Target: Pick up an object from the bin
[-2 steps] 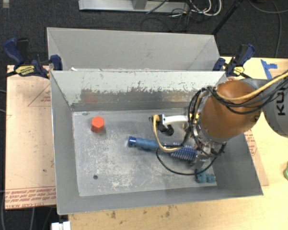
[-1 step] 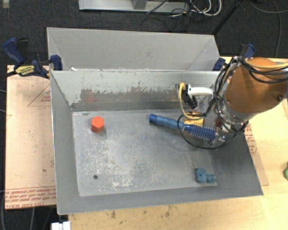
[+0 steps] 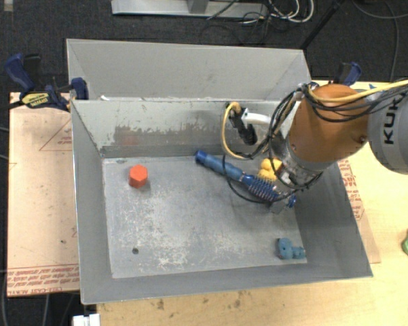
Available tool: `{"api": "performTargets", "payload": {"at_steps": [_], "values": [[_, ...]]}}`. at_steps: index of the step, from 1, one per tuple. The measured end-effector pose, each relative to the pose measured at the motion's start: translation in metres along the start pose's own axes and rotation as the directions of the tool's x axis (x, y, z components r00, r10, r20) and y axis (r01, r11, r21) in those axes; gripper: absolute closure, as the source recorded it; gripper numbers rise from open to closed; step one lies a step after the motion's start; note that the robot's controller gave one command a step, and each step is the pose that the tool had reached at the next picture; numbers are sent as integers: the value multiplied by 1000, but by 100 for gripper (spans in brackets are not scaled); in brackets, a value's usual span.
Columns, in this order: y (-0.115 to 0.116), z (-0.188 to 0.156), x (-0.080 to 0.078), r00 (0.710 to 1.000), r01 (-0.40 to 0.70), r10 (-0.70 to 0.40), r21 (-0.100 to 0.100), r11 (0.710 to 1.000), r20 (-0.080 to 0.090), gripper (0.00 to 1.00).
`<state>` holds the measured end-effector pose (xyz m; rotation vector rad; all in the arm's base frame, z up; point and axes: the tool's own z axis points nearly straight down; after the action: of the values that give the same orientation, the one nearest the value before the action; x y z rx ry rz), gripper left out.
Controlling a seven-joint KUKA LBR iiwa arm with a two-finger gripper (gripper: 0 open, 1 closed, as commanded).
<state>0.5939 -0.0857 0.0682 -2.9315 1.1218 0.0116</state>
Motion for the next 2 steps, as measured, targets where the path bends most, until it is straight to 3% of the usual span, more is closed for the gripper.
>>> {"api": "performTargets", "payload": {"at_steps": [1,2], "values": [[-72,-13,-13,973,232,-232,2,973,-3,100],[-68,-12,-13,975,224,-224,-6,975,7,0]]}}
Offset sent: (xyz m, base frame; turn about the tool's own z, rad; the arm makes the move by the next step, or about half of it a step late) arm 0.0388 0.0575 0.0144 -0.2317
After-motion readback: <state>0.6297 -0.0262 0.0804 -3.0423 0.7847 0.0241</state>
